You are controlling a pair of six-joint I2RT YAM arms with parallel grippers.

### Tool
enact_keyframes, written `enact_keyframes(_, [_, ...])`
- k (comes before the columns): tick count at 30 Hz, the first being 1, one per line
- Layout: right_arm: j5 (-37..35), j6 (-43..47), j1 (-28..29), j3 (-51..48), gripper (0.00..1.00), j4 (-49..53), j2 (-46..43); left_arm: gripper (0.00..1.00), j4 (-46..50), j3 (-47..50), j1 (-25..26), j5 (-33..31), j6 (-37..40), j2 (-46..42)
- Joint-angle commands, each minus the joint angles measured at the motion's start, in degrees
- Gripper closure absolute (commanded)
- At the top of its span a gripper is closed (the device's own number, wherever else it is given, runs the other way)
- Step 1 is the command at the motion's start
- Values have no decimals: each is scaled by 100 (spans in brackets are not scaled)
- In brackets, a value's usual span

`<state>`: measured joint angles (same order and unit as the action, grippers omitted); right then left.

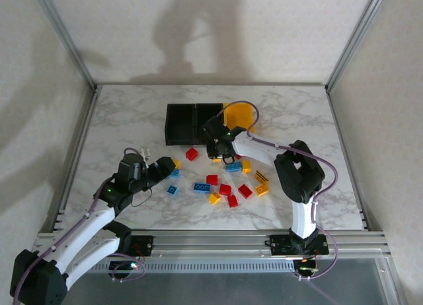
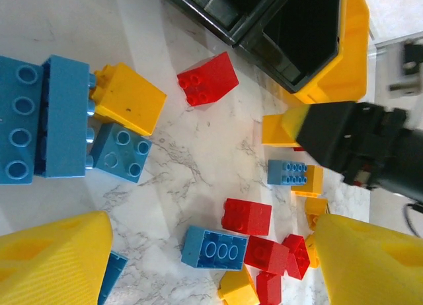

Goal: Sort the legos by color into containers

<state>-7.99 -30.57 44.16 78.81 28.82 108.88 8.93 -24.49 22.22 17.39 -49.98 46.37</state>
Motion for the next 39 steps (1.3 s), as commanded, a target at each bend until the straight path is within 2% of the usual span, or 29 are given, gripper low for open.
enact_keyframes(1, [-177,121,-42,113,73,316,-596,21,-173,-209,169,7,-49,129])
enact_keyframes(9, [-197,169,-797,208,73,355,-1020,21,-534,-828,733,-137,-43,757])
enact_keyframes(18, [-151,301,-1595,1243,73,297,-170,21,-798,-1311,1373,-417,-25,1459])
enact_keyframes(28, [-50,244,-1903,2482,72,438,1167,21,-884,-1357,1632,-569,-91,1657])
enact_keyframes(39, [-1,-6,-1899,2260,70,226,1528,20,-804,-1344,1676,-675,-85,1660])
